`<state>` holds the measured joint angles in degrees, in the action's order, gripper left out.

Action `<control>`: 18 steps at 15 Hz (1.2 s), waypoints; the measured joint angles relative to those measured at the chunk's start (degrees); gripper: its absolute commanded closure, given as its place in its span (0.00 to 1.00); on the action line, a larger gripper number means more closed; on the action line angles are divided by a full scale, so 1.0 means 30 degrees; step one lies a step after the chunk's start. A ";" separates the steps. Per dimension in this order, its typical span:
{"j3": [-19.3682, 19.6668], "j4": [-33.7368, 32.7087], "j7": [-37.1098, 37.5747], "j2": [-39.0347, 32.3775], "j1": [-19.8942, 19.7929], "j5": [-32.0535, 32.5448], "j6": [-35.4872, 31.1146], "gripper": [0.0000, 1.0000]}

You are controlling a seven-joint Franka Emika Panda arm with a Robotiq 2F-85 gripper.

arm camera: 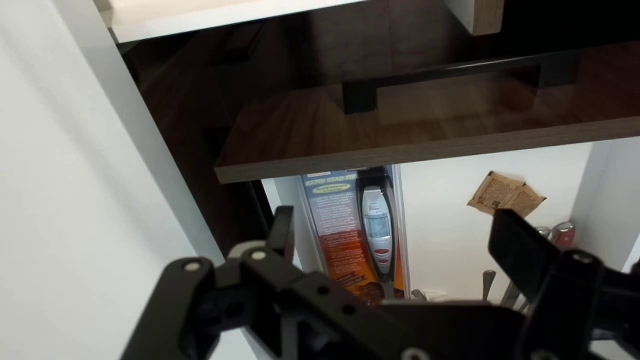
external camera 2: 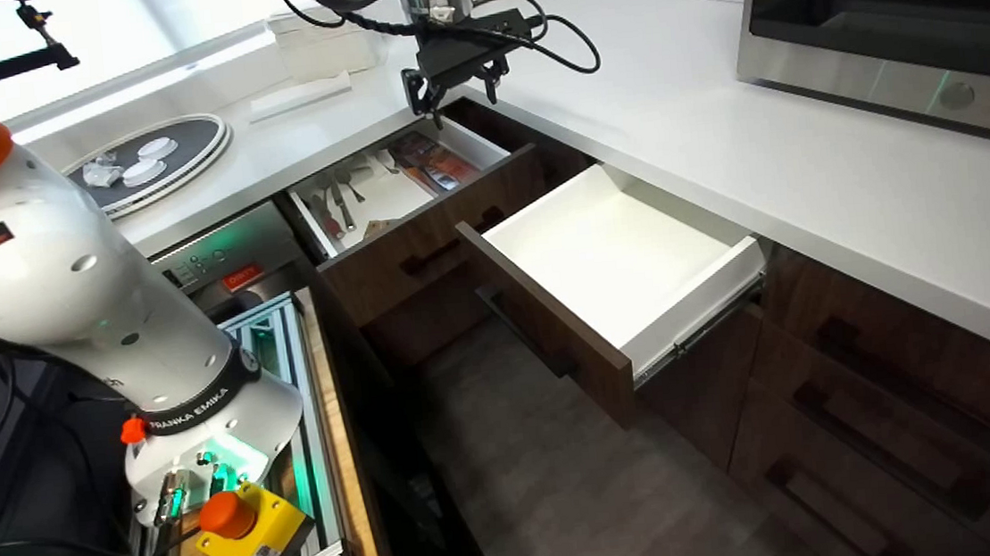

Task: Close the left drawer

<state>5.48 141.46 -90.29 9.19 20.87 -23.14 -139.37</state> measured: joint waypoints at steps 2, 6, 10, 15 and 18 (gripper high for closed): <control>-0.0864 -0.0004 0.0121 -0.0610 -0.0607 -0.0016 -0.0217 0.00; -0.2328 -0.0022 0.0198 -0.2310 -0.1254 -0.0211 -0.1726 0.34; -0.3523 -0.0030 0.0601 -0.4158 -0.1923 0.0154 -0.4746 0.65; -0.4781 -0.0278 0.0963 -0.6246 -0.2846 0.1363 -0.8049 0.99; -0.5766 -0.0766 0.0981 -0.7398 -0.3484 0.2225 -0.9010 1.00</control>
<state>-11.82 139.16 -87.35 -13.00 10.42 -16.47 -166.40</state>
